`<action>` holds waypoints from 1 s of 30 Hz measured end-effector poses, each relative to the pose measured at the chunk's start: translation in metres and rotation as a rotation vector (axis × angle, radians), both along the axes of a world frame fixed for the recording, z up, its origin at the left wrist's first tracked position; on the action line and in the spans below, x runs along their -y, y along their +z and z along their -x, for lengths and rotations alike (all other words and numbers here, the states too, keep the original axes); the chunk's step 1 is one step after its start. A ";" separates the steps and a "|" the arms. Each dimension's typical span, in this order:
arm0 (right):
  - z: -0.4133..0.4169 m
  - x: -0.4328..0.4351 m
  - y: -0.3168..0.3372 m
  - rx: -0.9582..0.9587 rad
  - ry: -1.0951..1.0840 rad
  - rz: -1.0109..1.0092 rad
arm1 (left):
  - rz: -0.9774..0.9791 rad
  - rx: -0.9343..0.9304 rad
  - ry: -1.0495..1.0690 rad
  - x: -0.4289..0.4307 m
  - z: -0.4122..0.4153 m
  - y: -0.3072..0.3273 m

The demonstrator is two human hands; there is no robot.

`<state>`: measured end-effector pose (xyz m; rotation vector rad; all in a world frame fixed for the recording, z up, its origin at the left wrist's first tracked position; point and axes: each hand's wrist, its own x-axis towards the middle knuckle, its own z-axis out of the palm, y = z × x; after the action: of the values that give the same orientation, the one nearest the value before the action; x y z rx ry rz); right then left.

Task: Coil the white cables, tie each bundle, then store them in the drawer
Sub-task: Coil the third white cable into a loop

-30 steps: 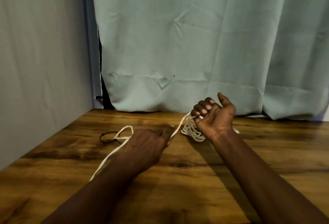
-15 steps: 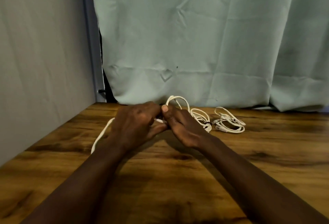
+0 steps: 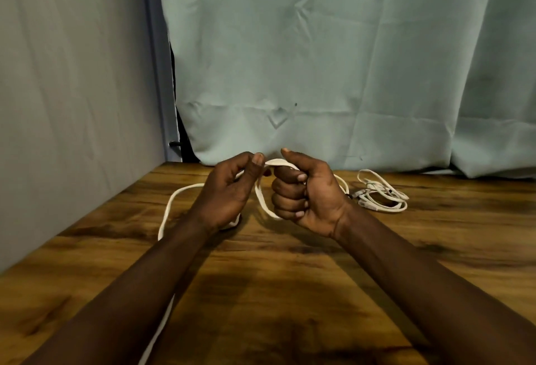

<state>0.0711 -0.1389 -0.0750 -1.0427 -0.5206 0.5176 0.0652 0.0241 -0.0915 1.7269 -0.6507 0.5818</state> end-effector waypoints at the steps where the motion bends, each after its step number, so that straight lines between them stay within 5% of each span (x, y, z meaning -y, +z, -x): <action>1: -0.001 0.000 -0.001 -0.021 0.011 -0.022 | 0.046 -0.041 -0.019 0.004 0.001 0.000; 8: -0.005 -0.003 -0.013 -0.083 -0.120 -0.034 | 0.230 -0.328 -0.078 -0.001 -0.002 -0.003; 13: -0.006 0.001 -0.010 -0.099 -0.010 0.013 | 0.340 -0.490 -0.171 -0.004 -0.004 -0.003; 19: -0.002 -0.015 -0.007 -0.063 -0.030 0.130 | 0.337 -0.403 -0.081 -0.007 -0.007 -0.004; 23: -0.005 -0.009 -0.003 -0.121 -0.101 -0.091 | 0.337 -0.354 -0.063 -0.011 -0.010 -0.010; 30: -0.010 0.029 0.016 -0.193 -0.368 -0.384 | 0.027 -0.106 0.085 -0.001 -0.005 -0.015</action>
<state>0.0815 -0.1684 -0.0593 -0.6884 -0.2340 0.1766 0.0707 0.0254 -0.1062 1.7537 -0.4955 0.5515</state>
